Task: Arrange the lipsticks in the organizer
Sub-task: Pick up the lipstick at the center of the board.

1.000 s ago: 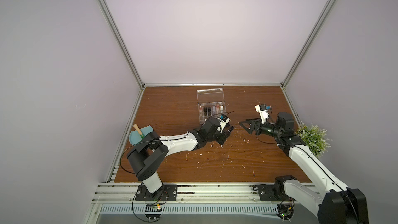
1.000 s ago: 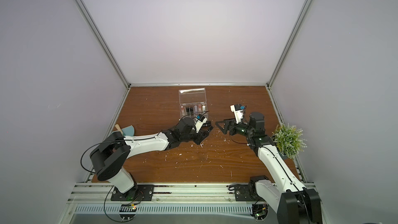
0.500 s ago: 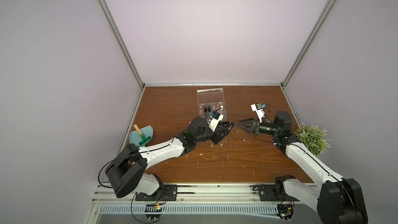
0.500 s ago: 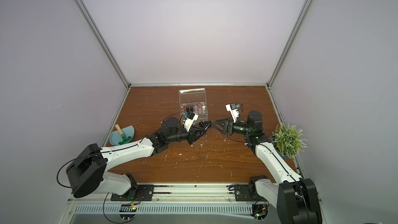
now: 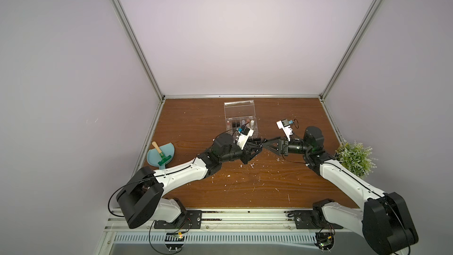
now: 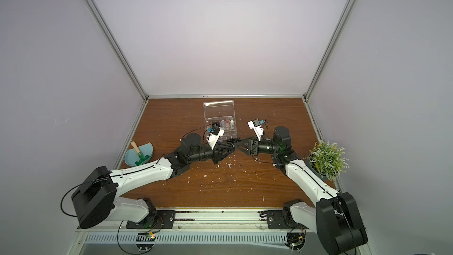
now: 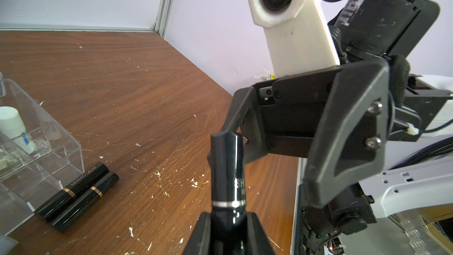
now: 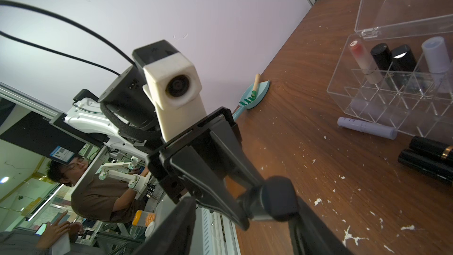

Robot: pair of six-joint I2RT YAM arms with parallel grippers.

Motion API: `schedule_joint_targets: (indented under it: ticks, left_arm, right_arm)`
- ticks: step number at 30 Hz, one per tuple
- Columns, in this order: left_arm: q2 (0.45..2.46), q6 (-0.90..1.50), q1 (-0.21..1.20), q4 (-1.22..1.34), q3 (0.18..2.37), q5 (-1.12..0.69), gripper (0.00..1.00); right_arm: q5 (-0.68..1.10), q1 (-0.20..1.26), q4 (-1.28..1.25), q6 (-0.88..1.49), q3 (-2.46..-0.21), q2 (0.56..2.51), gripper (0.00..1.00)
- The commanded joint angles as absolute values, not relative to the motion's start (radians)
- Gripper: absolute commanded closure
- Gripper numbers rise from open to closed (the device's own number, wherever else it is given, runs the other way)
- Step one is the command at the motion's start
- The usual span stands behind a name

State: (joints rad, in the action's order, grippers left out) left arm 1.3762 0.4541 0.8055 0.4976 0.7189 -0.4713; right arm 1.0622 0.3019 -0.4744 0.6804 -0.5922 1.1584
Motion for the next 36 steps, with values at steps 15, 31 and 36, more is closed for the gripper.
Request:
schedule_joint_targets:
  ticks: [15, 31, 36]
  left_arm:
    - [1.335, 0.459, 0.801, 0.509, 0.703, -0.494, 0.79]
    - [1.324, 0.441, 0.801, 0.471, 0.714, -0.467, 0.77]
    - [1.317, 0.425, 0.800, 0.420, 0.727, -0.422, 0.50]
  right_arm:
    - [1.040, 0.310, -0.523, 0.667, -0.683, 1.218, 0.58]
    - [1.051, 0.311, -0.499, 0.650, -0.686, 1.216, 0.77]
    - [1.041, 0.310, -0.487, 0.638, -0.692, 1.218, 0.83]
